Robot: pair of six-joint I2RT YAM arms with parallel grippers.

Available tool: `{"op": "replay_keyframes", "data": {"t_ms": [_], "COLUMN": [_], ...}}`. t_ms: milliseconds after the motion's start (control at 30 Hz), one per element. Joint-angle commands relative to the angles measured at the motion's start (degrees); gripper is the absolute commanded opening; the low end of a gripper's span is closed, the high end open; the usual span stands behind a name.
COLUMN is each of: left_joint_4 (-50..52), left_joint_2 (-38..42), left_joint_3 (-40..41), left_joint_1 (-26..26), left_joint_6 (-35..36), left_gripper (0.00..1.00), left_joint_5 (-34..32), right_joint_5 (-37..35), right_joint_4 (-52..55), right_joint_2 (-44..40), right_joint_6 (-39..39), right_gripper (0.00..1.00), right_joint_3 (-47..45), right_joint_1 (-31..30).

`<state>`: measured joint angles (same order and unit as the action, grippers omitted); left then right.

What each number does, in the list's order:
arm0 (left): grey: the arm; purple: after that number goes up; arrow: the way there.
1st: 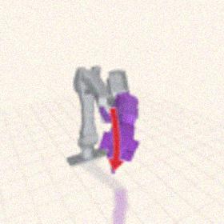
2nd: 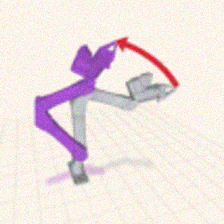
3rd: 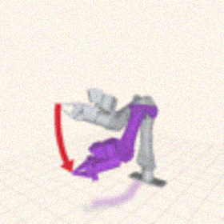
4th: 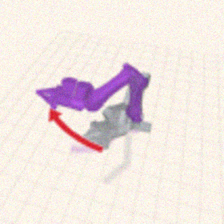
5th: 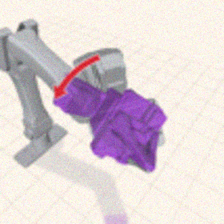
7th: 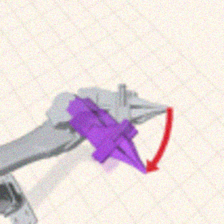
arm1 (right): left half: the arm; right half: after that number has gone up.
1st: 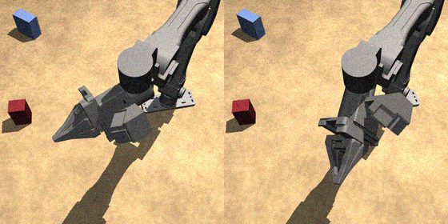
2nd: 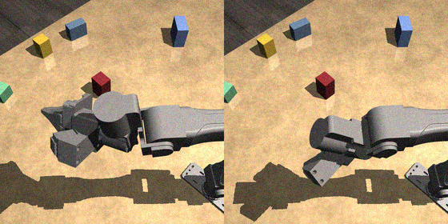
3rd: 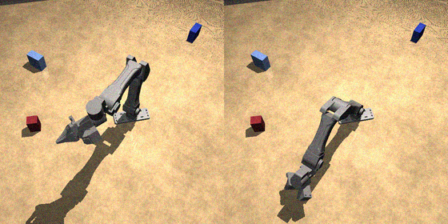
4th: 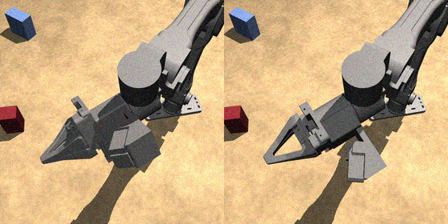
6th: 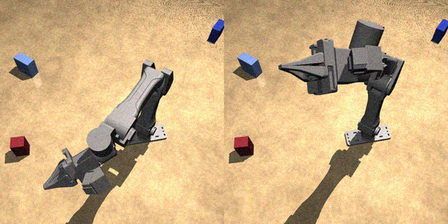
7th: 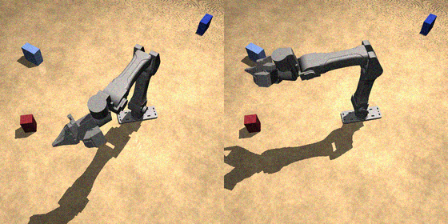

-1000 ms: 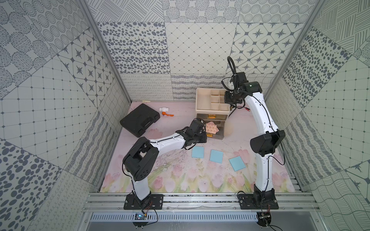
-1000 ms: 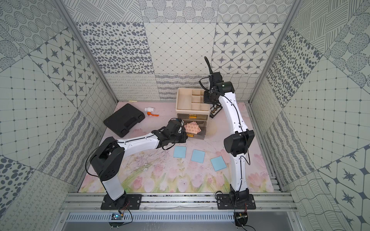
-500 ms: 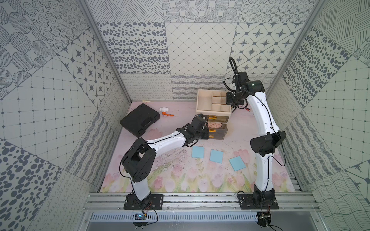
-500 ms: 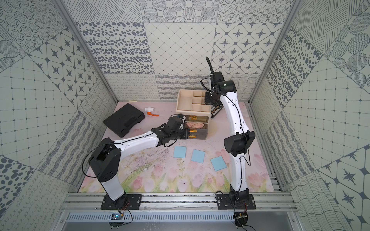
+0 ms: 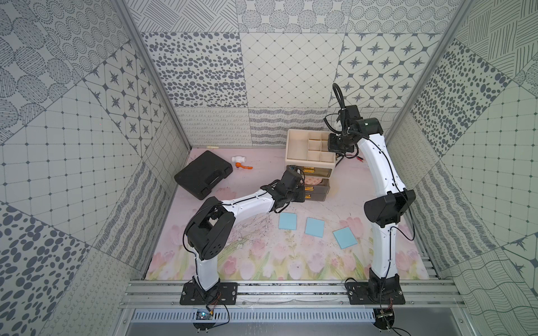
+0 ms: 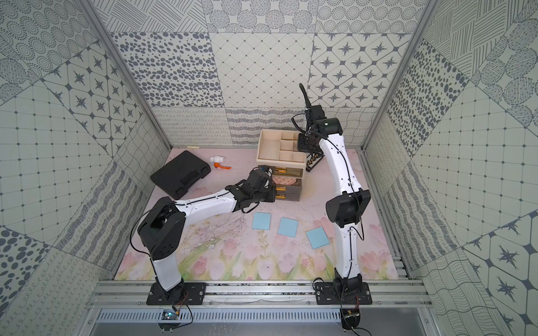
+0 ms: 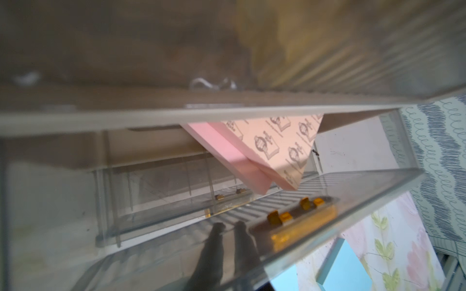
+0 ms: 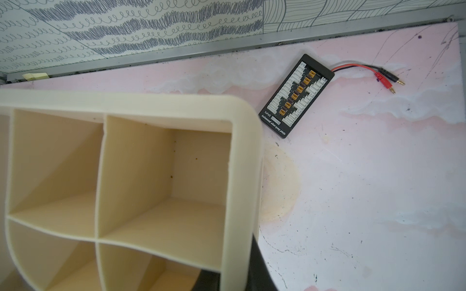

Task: Please put the sticky notes in the drawer by color
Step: Close the drawer in the storage box.

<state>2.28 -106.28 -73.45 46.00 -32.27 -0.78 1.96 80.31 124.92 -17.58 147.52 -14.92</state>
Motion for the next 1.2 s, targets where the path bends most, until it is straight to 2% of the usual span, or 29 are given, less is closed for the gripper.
{"op": "replay_keyframes", "data": {"t_ms": [0, 300, 667, 867, 967, 1167], "left_joint_4": [-21.5, -24.3, -25.1, -25.3, -26.0, -28.3], "left_joint_2": [-1.1, 0.1, -4.9, -0.5, 1.1, 2.7], "left_joint_3": [0.2, 2.6, -5.2, 0.2, 2.5, 6.9], "left_joint_1": [0.9, 1.9, 2.4, 4.9, 5.5, 6.8], "left_joint_6": [6.4, 10.9, 18.0, 16.5, 12.4, 6.6], "left_gripper": [0.17, 0.20, 0.21, 0.17, 0.09, 0.07], "left_joint_5": [-4.4, -8.3, -9.2, -6.0, -2.4, -0.8], "right_joint_5": [15.5, 17.3, 14.7, 14.6, 15.1, 14.1], "right_joint_4": [8.1, 8.0, 8.2, 8.2, 8.0, 8.0], "right_joint_2": [-1.6, -2.7, -4.5, -4.1, -3.4, -2.9], "right_joint_6": [-0.3, 0.0, 0.8, 0.9, 0.8, 0.5], "right_gripper": [0.00, 0.00, 0.00, 0.00, 0.00, 0.00], "right_joint_3": [-1.4, -4.8, -7.4, -7.5, -7.1, -6.2], "right_joint_1": [-3.9, -3.9, -4.0, -4.0, -4.1, -4.1]}}
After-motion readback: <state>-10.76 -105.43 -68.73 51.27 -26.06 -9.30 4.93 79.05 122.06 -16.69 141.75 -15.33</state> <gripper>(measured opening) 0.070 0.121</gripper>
